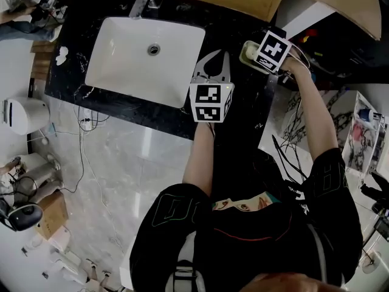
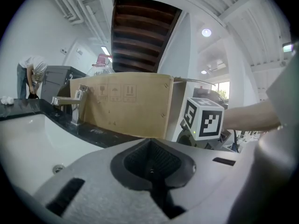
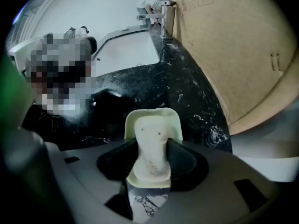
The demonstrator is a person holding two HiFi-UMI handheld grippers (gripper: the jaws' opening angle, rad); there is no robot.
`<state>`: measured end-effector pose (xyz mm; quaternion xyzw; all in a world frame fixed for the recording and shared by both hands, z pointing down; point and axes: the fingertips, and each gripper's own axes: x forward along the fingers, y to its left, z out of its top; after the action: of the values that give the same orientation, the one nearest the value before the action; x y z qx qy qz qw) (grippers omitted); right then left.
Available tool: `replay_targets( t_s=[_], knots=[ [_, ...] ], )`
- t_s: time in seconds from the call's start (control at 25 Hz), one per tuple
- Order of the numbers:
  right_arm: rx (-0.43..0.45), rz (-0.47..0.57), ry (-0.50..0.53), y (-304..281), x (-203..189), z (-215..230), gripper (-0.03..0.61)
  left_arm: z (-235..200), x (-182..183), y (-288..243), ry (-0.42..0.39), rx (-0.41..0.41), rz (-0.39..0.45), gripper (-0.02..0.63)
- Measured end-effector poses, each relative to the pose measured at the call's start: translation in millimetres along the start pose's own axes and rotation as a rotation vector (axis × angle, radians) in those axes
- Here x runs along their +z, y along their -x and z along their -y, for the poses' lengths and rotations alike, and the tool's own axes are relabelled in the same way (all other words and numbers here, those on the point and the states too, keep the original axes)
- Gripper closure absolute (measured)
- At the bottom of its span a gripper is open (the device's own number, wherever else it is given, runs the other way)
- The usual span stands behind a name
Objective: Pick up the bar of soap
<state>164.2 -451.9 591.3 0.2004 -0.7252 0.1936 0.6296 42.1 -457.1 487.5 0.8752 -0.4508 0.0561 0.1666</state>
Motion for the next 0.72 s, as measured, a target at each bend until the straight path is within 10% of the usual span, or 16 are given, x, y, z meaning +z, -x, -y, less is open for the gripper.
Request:
replay_targets(
  t_s=[0.72],
  knots=[
    [-0.087, 0.601, -0.210, 90.1, 22.5, -13.7, 0.380, 12.7, 32.9, 56.8, -0.126, 0.093, 0.068, 0.606]
  ],
)
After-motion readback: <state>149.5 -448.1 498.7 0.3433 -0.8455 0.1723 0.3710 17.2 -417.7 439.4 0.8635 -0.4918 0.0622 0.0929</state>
